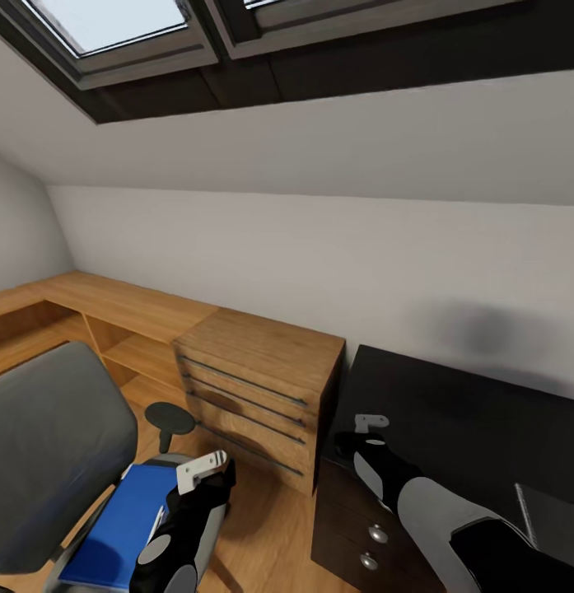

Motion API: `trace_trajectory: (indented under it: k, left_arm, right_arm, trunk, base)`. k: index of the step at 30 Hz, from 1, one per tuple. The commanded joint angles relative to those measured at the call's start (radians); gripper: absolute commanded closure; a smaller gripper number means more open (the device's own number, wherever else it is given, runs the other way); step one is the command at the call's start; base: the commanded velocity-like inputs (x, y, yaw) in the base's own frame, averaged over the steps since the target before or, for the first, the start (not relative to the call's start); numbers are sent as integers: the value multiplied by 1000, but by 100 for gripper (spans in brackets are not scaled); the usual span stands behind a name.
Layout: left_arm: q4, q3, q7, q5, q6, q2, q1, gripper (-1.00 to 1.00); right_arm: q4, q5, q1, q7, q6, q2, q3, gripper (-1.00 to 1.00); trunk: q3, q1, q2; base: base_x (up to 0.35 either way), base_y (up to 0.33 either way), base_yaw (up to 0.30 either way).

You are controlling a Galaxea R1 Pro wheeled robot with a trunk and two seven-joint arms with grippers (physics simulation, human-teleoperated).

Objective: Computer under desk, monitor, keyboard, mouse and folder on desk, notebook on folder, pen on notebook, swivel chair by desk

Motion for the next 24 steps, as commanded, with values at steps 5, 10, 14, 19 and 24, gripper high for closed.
trace_trajectory:
  k: [5,10,14,19,24]
  left_arm:
    - [-2,-2,8,5,3,1,-1,-100]
    - [-2,-2,8,7,3,1,-1,-100]
    - [-2,-2,8,7,2,1,-1,-100]
    - [-2,-2,8,7,3,1,-1,-100]
    - [-2,-3,8,7,2,1,-1,-100]
  right_arm:
    - [-2,-9,-1,-6,6,0,10,-100]
    - [-3,-9,0,5,5,0,12,-100]
    - [-3,-9,-1,39,6,0,13,-100]
    - [-3,-9,0,48,6,0,13,-100]
    - [-2,-8,-1,50,7,0,13,-100]
  trunk:
    - [-14,16,-29]
    - [-14,16,-29]
    - [-14,16,-29]
    - [-14,16,-29]
    - [-26,31,-57]
  base:
    - [0,0,0]
    - [0,0,0]
    - [0,0,0]
    - [0,0,0]
    - [0,0,0]
